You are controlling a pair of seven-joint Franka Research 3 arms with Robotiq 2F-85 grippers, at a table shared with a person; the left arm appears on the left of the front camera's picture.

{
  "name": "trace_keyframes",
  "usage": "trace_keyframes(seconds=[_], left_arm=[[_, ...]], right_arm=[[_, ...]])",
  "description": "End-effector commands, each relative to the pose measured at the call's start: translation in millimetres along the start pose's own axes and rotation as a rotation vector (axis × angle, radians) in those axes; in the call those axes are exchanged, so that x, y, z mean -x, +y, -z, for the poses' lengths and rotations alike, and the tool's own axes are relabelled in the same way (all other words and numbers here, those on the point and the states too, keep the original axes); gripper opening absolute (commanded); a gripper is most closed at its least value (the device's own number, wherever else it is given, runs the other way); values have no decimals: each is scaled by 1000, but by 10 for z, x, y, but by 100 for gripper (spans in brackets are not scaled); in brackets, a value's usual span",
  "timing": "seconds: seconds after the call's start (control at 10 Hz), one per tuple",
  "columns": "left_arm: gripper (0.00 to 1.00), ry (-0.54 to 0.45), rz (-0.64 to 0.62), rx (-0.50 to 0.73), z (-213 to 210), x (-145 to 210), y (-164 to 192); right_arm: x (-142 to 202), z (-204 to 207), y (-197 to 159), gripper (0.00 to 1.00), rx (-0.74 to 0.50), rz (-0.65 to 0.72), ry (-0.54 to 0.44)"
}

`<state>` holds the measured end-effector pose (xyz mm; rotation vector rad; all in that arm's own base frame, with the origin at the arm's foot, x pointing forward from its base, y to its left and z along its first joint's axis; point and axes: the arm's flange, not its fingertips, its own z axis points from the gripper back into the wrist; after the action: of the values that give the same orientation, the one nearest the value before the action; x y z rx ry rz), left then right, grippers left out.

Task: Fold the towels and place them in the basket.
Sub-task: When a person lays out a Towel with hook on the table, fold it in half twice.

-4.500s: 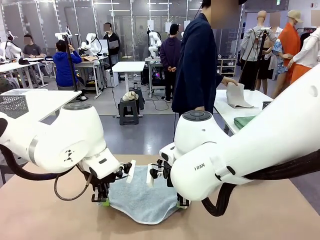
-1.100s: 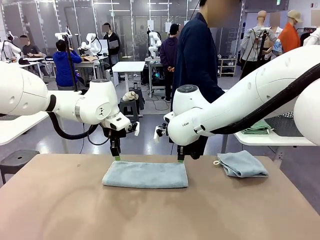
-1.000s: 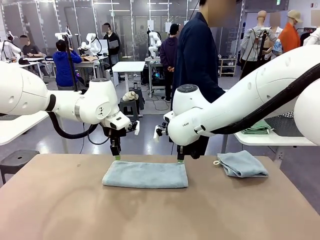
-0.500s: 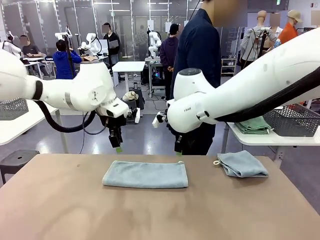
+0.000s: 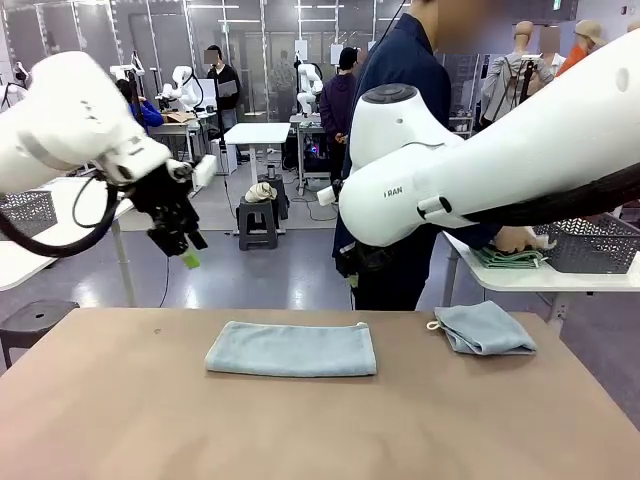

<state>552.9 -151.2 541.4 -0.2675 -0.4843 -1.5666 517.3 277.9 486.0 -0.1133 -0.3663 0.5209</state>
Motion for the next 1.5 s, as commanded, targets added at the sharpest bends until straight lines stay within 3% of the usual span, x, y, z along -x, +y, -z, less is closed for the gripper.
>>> trace_keyframes(seconds=[0.0, 0.1, 0.6, 1.1, 1.3, 1.4], left_arm=[[68, -155, -23, 31, -168, 396, -246], [68, -212, -51, 31, -301, 688, -309], [68, -337, -122, 103, -390, 1591, -303], [68, -450, -98, 108, -311, 1839, -290], [68, -390, -144, 99, -294, 1832, -330], [68, -390, -144, 99, -294, 1832, -330]], right_arm=[[151, 24, 217, 78, 3, -12, -6], [0, 0, 0, 78, 0, 0, 0], [0, 0, 0, 78, 0, 0, 0], [0, 0, 0, 78, 0, 0, 0], [16, -10, 19, 78, 0, 14, -1], [-7, 16, 6, 78, 56, 117, 38]])
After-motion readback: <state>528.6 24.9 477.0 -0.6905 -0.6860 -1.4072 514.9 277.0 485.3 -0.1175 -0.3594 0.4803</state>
